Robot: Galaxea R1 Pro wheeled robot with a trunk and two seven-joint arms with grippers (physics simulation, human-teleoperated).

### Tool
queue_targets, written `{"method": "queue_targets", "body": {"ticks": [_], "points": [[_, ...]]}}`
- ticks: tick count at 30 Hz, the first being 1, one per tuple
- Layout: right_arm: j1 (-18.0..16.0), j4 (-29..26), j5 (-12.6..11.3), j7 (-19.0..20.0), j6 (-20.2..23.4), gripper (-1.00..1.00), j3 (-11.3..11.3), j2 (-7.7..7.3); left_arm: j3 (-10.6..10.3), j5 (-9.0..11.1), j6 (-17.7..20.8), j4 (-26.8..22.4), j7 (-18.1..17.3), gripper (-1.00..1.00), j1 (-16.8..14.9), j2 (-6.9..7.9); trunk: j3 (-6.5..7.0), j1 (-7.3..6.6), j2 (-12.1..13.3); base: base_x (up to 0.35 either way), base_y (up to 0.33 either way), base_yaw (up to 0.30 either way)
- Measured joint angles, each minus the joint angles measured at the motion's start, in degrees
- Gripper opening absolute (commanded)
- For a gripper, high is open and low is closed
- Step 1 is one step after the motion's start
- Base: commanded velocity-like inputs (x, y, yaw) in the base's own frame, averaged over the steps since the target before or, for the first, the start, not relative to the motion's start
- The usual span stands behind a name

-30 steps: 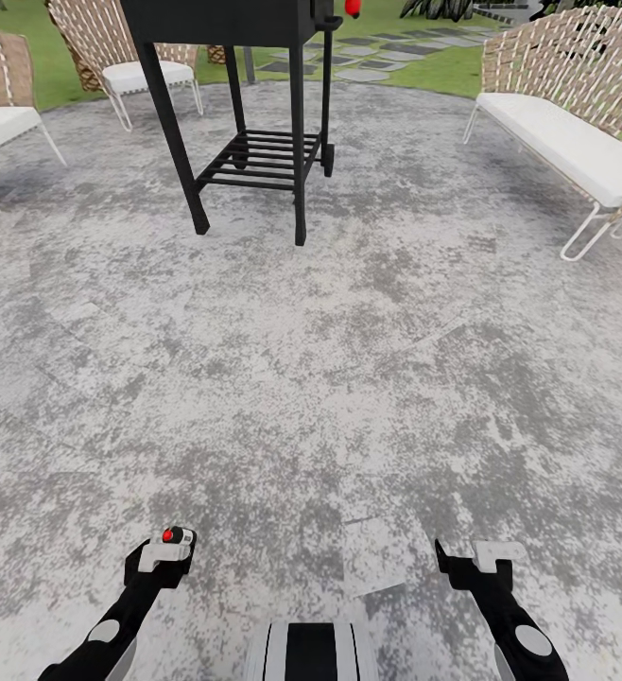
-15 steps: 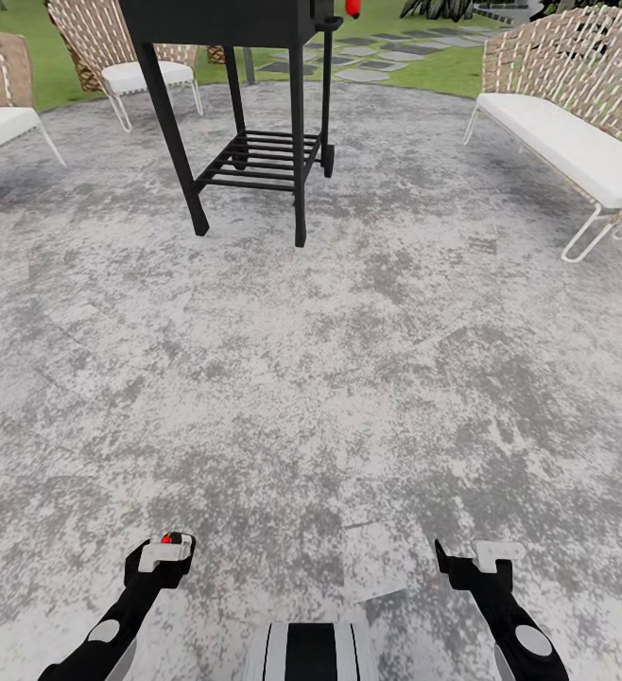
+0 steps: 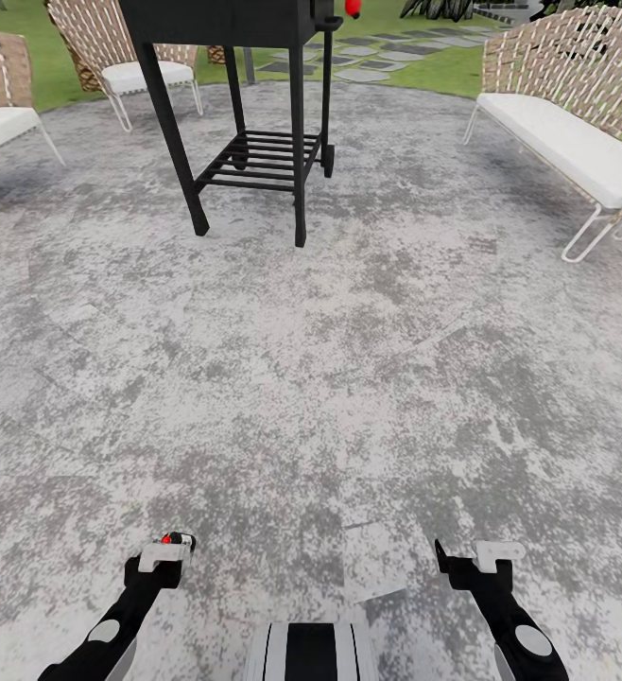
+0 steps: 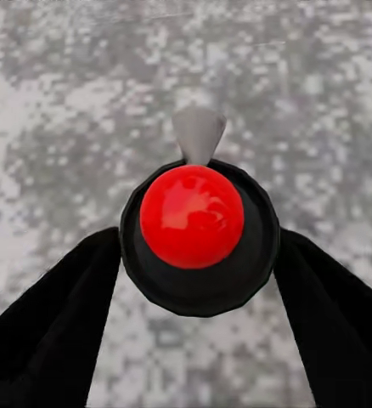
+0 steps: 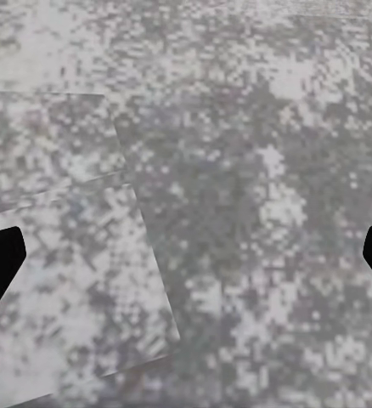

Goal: In the garden, pick up the pesticide atomizer on the floor and spray pesticide onto both trees until each tree trunk is fully covered.

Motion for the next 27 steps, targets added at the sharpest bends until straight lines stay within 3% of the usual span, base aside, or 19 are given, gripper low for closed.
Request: {"method": "queue_targets", "body": {"ticks": [21,27], "points": [[0.0,0.0,0.0,0.0,0.0,1.0,0.0,0.0,0.1,0.1,0.0,-0.2,0.0,-1.0,0.0,0.26,0.0,0.0,0.0,0.0,0.0,0.0],[0.0,0.0,0.0,0.0,-0.1,1.0,0.0,-0.03,0.1,0.1,0.1,-0.2,0.0,-1.0,0.0,0.34,1.32,-0.16,0.1,0.0,0.0,0.0]]}}
